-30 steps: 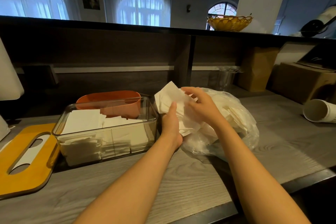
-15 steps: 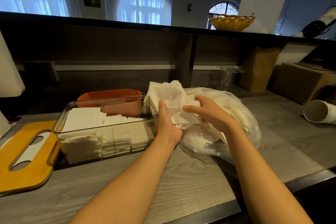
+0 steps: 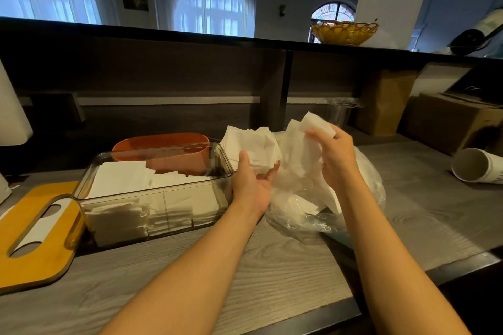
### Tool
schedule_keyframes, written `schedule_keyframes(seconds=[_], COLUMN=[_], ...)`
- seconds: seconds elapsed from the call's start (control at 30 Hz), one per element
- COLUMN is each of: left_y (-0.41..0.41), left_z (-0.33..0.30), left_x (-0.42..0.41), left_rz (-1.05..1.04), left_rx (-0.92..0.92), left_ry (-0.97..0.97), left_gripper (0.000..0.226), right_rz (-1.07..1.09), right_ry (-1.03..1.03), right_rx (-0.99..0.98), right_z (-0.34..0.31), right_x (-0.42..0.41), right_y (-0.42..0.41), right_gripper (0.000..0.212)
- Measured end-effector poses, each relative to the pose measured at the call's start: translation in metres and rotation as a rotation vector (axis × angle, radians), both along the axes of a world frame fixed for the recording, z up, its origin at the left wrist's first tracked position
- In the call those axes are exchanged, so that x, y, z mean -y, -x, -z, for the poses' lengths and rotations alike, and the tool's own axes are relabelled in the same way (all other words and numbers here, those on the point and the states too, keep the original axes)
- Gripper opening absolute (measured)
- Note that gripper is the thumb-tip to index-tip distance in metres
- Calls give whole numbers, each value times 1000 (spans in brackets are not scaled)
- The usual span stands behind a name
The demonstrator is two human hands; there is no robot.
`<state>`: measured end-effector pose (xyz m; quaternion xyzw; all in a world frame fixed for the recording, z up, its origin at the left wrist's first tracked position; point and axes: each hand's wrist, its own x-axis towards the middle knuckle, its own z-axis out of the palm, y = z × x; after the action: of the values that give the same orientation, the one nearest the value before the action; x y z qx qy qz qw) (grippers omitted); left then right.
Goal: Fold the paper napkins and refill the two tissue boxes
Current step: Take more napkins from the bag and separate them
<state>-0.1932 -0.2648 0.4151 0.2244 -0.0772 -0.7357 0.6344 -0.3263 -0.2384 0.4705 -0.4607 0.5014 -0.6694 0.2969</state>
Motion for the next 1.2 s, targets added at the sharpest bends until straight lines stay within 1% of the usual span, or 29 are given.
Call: schedule_keyframes(seconds=[0.07, 0.17, 0.2, 0.23, 0.27, 0.3, 0.4, 0.43, 0.5, 0.6, 0.67, 0.77, 0.83, 0.9, 0.93, 1.0, 1.1, 1.13, 1.2], left_y=[1, 2, 3, 3, 3, 3, 3, 3, 4, 5, 6, 6, 6, 6, 6, 6, 5, 5, 6], left_z=[1, 0, -1, -1, -2, -1, -1, -1, -3, -3, 0, 1, 1, 2, 2, 2, 3, 4, 4], left_x=[1, -2, -4, -5, -8, -9, -13, -14, -15, -14, -13, -10, -10, -9, -9, -8, -5, -4, -5], left_rz=[12, 43, 51, 63, 79, 93, 116, 120, 139, 149, 133, 114, 107, 104, 103, 104, 104, 102, 95], left_rx=[7, 88, 99, 104, 107, 111, 107, 117, 159, 251, 290, 310, 307, 301, 297, 271, 210, 209, 244], left_ry=[-9, 48, 62, 77, 98, 128, 189, 209, 231, 237, 220, 201, 193, 194, 190, 175, 148, 145, 148], left_gripper=[40, 34, 33, 33, 35, 38, 46, 46, 42, 24, 20, 14, 11, 8, 9, 10, 9, 10, 13], right_rz=[-68, -324, -403, -440, -428, -366, -62, 9, 90, 113, 108, 61, 35, 48, 70, 111, 141, 120, -10], right_ry=[79, 204, 225, 227, 213, 183, 22, -26, -63, -29, -29, -60, -53, -14, 11, 63, 145, 174, 218], right_rx=[115, 310, 360, 368, 333, 272, 68, 13, -27, -24, -55, -119, -148, -127, -103, -50, 66, 101, 146], right_z=[-4, -6, -6, -4, -2, 0, 12, 16, 21, 21, 22, 21, 21, 19, 18, 16, 4, 0, -9], right_x=[-2, -4, -4, -4, -2, 1, 12, 15, 17, 16, 18, 20, 20, 17, 16, 14, 8, 5, -1], right_y=[1, 4, 4, 2, -1, -6, -17, -19, -19, -18, -17, -17, -16, -16, -15, -13, -6, -3, 3], right_gripper=[17, 28, 31, 33, 34, 33, 34, 34, 29, 16, 11, 21, 17, 6, 5, 8, 7, 10, 14])
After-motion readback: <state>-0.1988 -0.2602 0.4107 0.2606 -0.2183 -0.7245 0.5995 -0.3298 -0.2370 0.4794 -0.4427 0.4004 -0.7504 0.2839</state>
